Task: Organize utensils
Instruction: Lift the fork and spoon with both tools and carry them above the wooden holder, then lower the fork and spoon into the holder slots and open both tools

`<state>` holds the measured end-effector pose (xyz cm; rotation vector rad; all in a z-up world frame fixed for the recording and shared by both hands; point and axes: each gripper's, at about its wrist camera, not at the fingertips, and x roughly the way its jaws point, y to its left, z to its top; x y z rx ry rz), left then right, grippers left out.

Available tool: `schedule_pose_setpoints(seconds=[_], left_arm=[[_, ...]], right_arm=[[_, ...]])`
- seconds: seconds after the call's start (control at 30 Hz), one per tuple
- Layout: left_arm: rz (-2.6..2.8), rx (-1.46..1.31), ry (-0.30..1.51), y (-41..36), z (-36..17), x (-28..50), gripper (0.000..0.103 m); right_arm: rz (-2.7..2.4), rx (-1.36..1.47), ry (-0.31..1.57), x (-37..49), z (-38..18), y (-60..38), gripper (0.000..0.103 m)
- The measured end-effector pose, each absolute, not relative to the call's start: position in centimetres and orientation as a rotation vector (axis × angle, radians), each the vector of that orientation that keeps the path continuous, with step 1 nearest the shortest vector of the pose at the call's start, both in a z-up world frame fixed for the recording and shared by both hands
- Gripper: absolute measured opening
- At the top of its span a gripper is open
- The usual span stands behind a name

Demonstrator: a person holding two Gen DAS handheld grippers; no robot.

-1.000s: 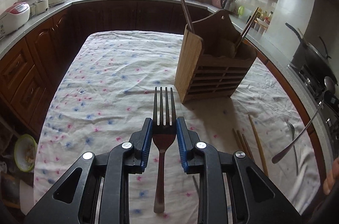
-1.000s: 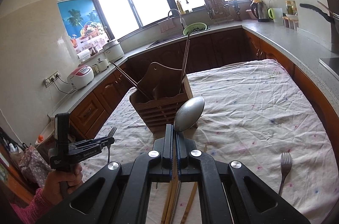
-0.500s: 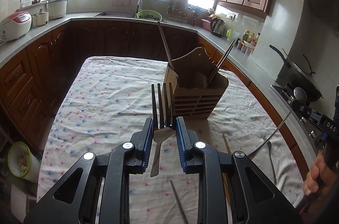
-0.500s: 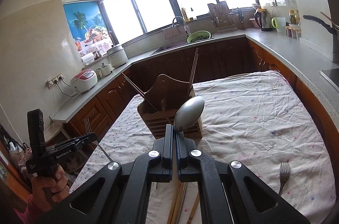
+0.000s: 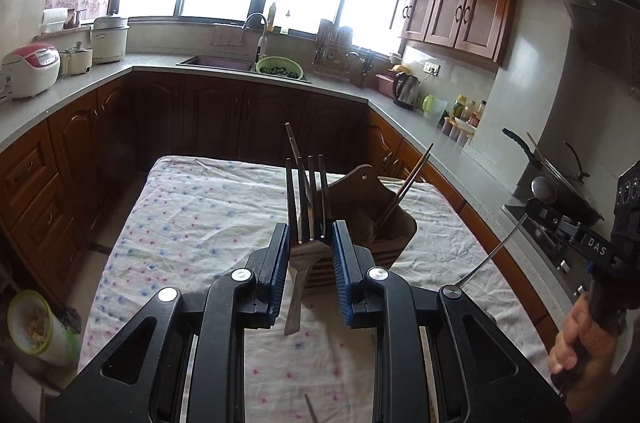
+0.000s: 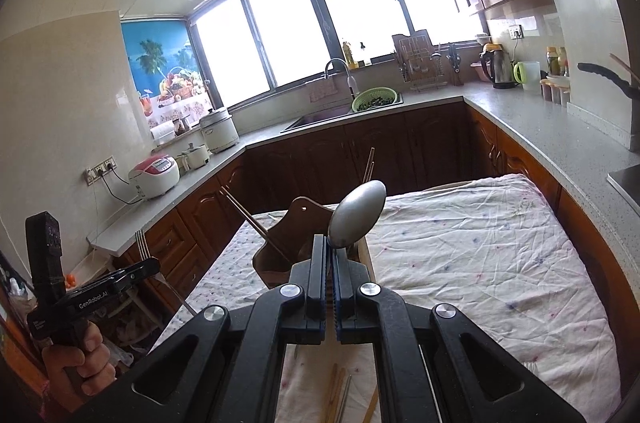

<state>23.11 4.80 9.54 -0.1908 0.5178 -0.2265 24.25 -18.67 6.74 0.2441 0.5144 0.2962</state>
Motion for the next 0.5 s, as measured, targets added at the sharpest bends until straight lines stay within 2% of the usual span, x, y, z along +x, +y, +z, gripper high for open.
schedule_pose_setpoints(seconds=[0.33, 0.5], left_arm=[[-0.237, -0.233, 0.413, 3.2, 13.3, 27.8, 0.02], [-0.232, -0.261, 0.385, 2.2, 13.1, 30.8, 0.02]], right_arm=[[0.245, 0.221, 0.434, 29.6, 8.5, -18.4, 0.002], [0.215, 0.183, 0.414, 32.4, 8.4, -17.7, 0.002]])
